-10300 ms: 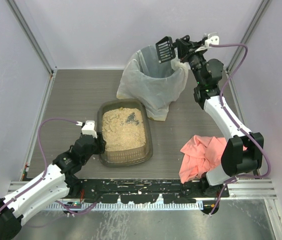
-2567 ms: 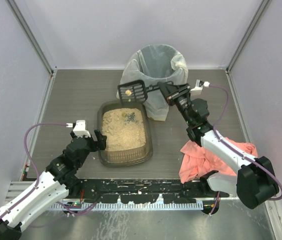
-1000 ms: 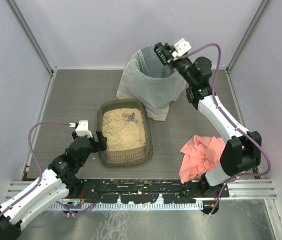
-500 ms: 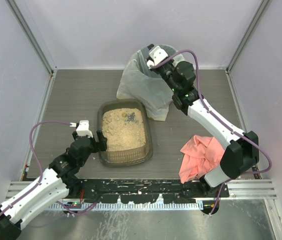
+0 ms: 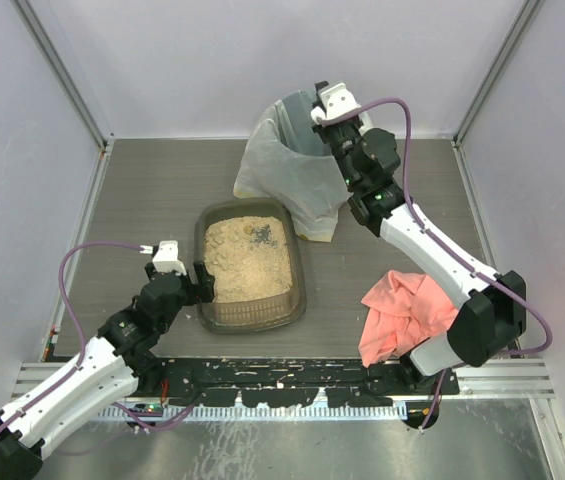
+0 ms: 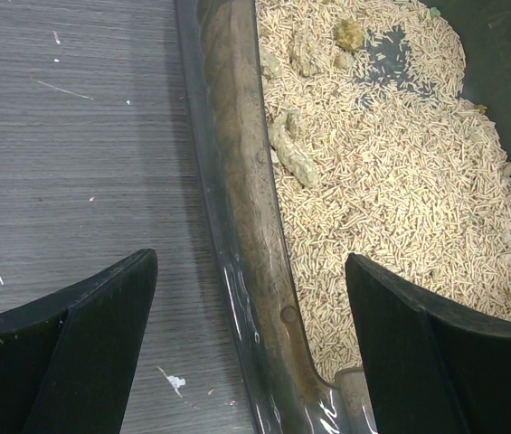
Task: Clean the litter box
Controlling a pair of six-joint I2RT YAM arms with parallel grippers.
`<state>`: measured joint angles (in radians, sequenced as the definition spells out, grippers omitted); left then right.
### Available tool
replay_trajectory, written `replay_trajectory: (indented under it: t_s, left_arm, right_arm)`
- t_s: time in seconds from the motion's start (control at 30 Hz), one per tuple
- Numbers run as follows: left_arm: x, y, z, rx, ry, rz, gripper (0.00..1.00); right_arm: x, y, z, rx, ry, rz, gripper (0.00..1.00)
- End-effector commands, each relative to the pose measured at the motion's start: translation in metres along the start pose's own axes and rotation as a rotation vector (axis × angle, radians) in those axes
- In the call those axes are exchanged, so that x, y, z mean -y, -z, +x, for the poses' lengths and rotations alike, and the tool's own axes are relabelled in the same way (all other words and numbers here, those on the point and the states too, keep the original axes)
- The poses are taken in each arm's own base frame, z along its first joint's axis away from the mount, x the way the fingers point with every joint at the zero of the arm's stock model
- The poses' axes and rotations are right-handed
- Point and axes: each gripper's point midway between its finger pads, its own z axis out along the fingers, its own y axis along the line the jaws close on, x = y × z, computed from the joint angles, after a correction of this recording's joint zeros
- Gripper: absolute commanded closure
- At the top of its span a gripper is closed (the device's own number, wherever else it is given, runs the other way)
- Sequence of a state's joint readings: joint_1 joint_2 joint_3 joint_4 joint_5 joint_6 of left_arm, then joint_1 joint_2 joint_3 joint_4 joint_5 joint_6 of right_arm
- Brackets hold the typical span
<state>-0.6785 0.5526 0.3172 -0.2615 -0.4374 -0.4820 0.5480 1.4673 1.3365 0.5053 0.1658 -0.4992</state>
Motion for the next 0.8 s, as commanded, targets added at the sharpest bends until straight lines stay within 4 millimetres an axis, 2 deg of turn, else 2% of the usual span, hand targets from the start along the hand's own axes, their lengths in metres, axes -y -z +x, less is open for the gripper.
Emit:
replay_trajectory:
  t_s: [0.0, 0.07, 0.17, 0.23, 0.27, 0.37, 0.53, 0.67, 0.77]
  left_arm:
    - [0.01, 0.001, -0.02, 0.053, 0.022, 0.029, 0.13]
    - [0.01, 0.001, -0.02, 0.054, 0.023, 0.029, 0.13]
    - [0.01, 0.001, -0.02, 0.055, 0.025, 0.027, 0.13]
    - [0.011, 0.001, -0.02, 0.054, 0.024, 0.03, 0.13]
    - [0.011, 0.001, -0.02, 0.053, 0.024, 0.03, 0.13]
    - [0.011, 0.0, -0.02, 0.052, 0.023, 0.029, 0.13]
    - [0.01, 0.0, -0.02, 0.053, 0.024, 0.028, 0.13]
    - [0.01, 0.001, -0.02, 0.052, 0.023, 0.028, 0.13]
    - [0.01, 0.001, -0.02, 0.055, 0.026, 0.027, 0.13]
  right_arm:
    - [0.044, 0.027, -0.087, 0.201, -0.274, 0.1, 0.99]
    - [0.043, 0.041, -0.104, 0.237, -0.404, 0.062, 0.99]
    - [0.036, 0.059, -0.118, 0.231, -0.611, 0.01, 0.99]
    - [0.024, 0.069, -0.12, 0.186, -0.719, -0.031, 0.99]
    - [0.018, 0.073, -0.114, 0.15, -0.775, -0.034, 0.99]
    - [-0.017, 0.095, -0.091, 0.057, -0.885, -0.072, 0.99]
    - [-0.075, 0.134, -0.025, -0.119, -0.944, -0.009, 0.99]
    - [-0.104, 0.164, 0.022, -0.195, -1.012, 0.05, 0.99]
    - [-0.123, 0.176, 0.056, -0.246, -1.066, 0.083, 0.97]
